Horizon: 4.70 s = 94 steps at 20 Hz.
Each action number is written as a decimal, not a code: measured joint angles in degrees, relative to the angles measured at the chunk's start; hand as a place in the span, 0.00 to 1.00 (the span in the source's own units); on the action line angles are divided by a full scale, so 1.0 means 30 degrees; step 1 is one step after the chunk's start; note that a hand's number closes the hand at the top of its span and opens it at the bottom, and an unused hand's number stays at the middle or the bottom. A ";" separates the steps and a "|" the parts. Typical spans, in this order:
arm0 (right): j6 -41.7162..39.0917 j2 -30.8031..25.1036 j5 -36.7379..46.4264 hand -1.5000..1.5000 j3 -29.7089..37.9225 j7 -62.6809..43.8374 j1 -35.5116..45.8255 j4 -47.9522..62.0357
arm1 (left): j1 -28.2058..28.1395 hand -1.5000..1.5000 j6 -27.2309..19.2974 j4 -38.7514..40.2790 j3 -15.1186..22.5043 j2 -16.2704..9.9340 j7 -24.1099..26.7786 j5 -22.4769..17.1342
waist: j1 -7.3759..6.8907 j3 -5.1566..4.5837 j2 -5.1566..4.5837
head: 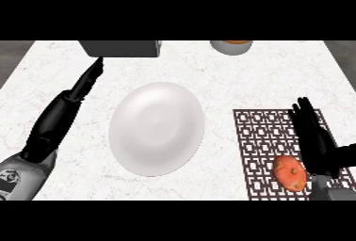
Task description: Pick the squash from the placemat and place it in the plate
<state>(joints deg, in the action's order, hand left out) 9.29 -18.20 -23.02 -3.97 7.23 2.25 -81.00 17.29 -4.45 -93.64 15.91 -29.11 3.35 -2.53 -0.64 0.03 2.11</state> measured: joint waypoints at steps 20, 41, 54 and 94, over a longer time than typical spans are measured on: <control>0.1450 -0.0212 0.9588 0.00 -0.8007 0.4823 -0.2542 -0.4694 | -0.0829 0.50 -0.0625 0.0782 -0.3663 0.1123 -0.2363 -0.3013 | 0.0280 -0.0023 -0.0633; -0.6446 -1.1648 1.2696 0.00 -0.4947 -1.1395 -0.2965 -1.4717 | -0.0929 0.50 -0.0072 0.0629 -0.4265 0.1497 -0.2666 -0.2824 | 0.0274 -0.0109 -0.0701; -1.0743 -0.9293 1.4801 0.00 -0.6605 -1.6694 -0.0305 -1.3212 | -0.0860 0.50 0.0707 0.0892 -0.4770 0.2285 -0.2594 -0.2144 | 0.0173 -0.0021 -0.0701; -0.5767 -0.4880 2.4436 1.00 -0.2746 -0.6415 0.2065 -0.0806 | -0.0433 0.50 0.2573 0.0722 -0.6822 0.3938 -0.3207 -0.0437 | 0.0161 -0.0056 -0.0702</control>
<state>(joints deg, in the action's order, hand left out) -8.01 -32.84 50.28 -12.21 -12.01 8.45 -83.42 15.99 3.27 -91.47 -4.55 -17.29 -6.27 -3.85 -0.16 -0.14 0.00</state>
